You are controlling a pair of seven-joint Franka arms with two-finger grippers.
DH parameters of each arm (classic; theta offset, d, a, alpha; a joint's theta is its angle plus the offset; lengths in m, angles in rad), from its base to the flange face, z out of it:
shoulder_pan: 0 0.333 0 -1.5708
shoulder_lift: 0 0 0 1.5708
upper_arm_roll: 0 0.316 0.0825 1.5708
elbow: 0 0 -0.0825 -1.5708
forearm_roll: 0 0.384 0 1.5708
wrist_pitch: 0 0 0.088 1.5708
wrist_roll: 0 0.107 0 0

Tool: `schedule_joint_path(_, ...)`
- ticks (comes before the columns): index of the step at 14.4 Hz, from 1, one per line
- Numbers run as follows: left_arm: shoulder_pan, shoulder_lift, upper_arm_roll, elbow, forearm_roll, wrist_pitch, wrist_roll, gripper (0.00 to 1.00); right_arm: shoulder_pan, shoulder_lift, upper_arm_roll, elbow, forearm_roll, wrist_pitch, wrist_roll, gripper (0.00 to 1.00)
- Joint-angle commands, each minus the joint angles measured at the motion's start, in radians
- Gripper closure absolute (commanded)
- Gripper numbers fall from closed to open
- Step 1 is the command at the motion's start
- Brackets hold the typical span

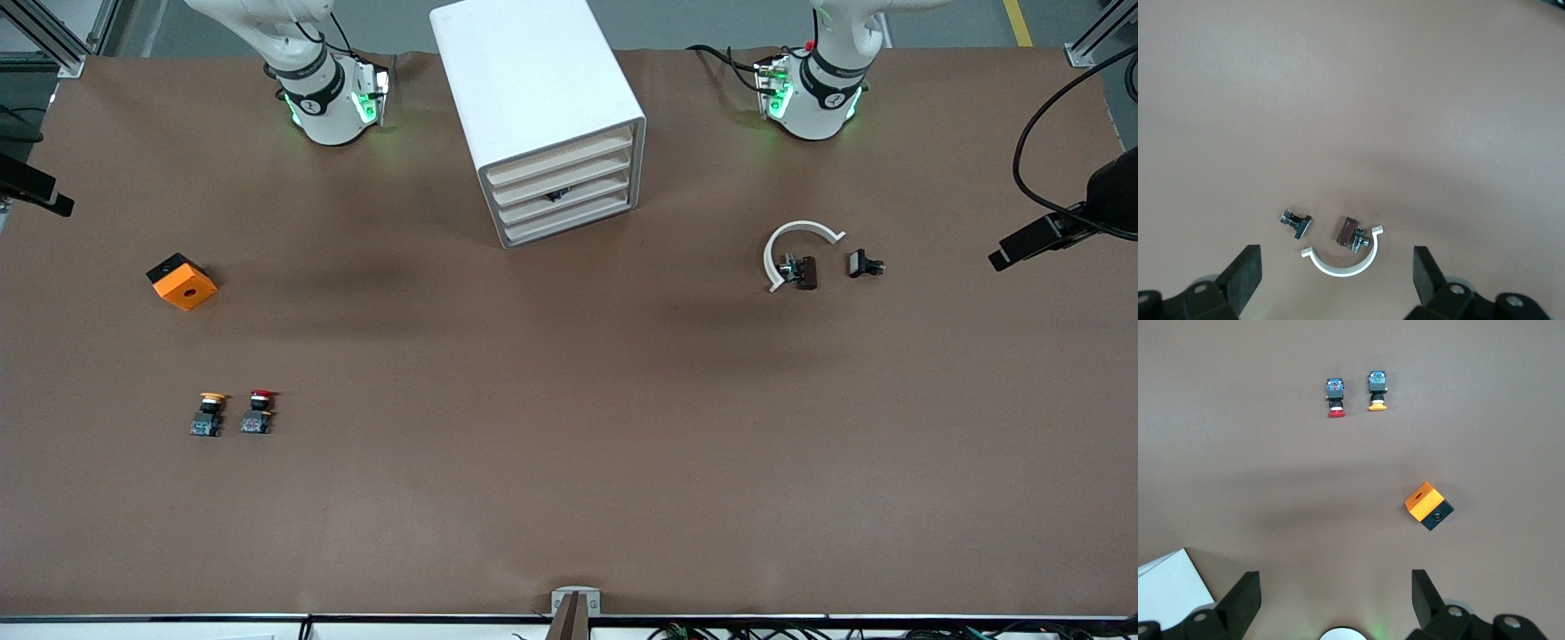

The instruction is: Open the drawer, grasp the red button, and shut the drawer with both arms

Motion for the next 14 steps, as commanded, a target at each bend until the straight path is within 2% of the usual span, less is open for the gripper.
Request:
schedule_joint_path(1,0.011,0.013,-0.014,0.042,0.021,0.007,0.013,0.0,0.024,-0.051,0.006,-0.053,-0.027,0.021,-0.024,0.0)
schedule_joint_path(3,-0.001,0.028,-0.014,0.088,0.022,0.007,0.012,0.0,0.027,-0.077,0.008,-0.088,-0.034,0.027,-0.016,0.0)
schedule_joint_path(6,-0.001,0.024,-0.015,0.09,0.018,0.007,0.012,0.0,0.017,-0.093,0.014,-0.094,-0.031,0.028,-0.01,0.0)
schedule_joint_path(9,-0.001,0.018,-0.057,0.09,0.024,0.007,0.012,0.0,0.004,-0.096,0.018,-0.091,-0.023,0.025,-0.008,0.0)
schedule_joint_path(11,0.0,0.018,-0.06,0.095,0.071,0.007,0.018,0.0,0.009,-0.099,0.017,-0.091,-0.021,0.027,-0.008,0.0)
schedule_joint_path(14,0.008,0.018,-0.058,0.105,0.094,0.009,0.128,0.0,0.01,-0.099,0.017,-0.088,-0.021,0.031,-0.01,0.0)
